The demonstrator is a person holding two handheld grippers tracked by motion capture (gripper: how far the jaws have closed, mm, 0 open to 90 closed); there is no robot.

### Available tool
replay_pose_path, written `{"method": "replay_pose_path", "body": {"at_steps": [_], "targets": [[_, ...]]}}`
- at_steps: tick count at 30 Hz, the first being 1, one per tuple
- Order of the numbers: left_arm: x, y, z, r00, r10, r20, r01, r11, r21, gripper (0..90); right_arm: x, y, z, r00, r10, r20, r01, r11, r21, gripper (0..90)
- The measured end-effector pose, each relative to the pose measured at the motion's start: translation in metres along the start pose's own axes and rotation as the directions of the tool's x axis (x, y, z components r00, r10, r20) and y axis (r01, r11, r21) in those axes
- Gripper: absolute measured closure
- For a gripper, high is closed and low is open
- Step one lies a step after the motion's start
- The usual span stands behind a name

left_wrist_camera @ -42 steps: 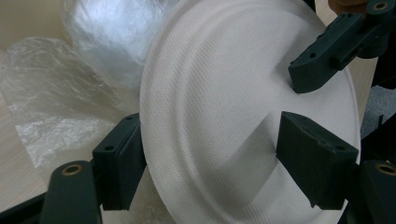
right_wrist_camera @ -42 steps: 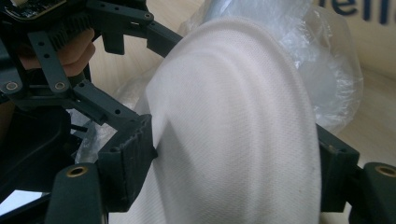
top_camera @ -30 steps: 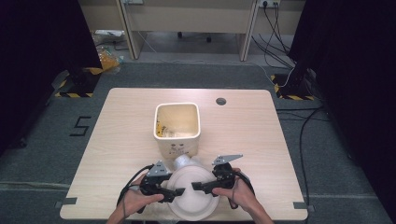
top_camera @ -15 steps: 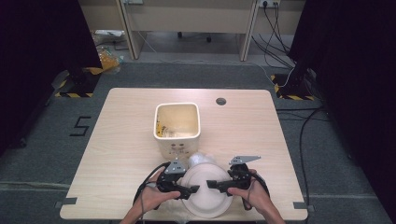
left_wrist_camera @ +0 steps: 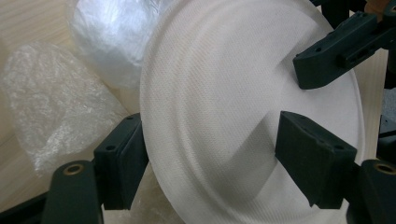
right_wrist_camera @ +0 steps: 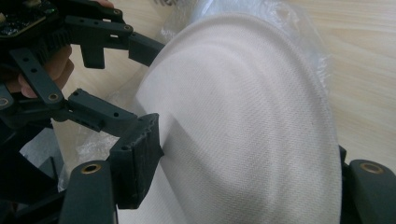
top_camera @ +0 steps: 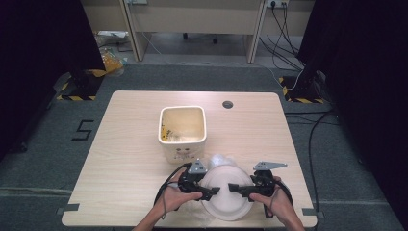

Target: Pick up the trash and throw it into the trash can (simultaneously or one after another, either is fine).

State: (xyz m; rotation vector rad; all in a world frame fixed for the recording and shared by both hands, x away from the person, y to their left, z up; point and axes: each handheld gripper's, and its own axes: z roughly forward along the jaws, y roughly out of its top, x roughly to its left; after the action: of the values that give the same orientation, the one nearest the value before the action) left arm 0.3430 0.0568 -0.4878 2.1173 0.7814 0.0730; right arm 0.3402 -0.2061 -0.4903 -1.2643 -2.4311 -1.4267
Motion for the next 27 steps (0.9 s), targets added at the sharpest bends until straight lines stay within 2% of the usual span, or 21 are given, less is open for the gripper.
{"method": "replay_pose_path", "body": {"at_steps": [13, 21, 27], "targets": [[-0.01, 0.023, 0.03, 0.9999, 0.014, 0.001, -0.014, 0.9999, -0.008, 26.0, -0.023, -0.007, -0.028, 0.9967, 0.059, 0.056, -0.056, 0.997, -0.053, 33.9], [-0.014, 0.034, 0.047, 0.9999, 0.012, -0.006, -0.012, 0.9997, -0.022, 26.0, -0.032, -0.012, -0.054, 0.991, 0.104, 0.085, -0.094, 0.989, -0.113, 32.9], [-0.017, 0.046, 0.058, 0.9985, 0.03, -0.046, -0.031, 0.9992, -0.023, 26.1, -0.037, -0.015, -0.067, 0.9867, 0.125, 0.104, -0.109, 0.983, -0.146, 32.2]]}}
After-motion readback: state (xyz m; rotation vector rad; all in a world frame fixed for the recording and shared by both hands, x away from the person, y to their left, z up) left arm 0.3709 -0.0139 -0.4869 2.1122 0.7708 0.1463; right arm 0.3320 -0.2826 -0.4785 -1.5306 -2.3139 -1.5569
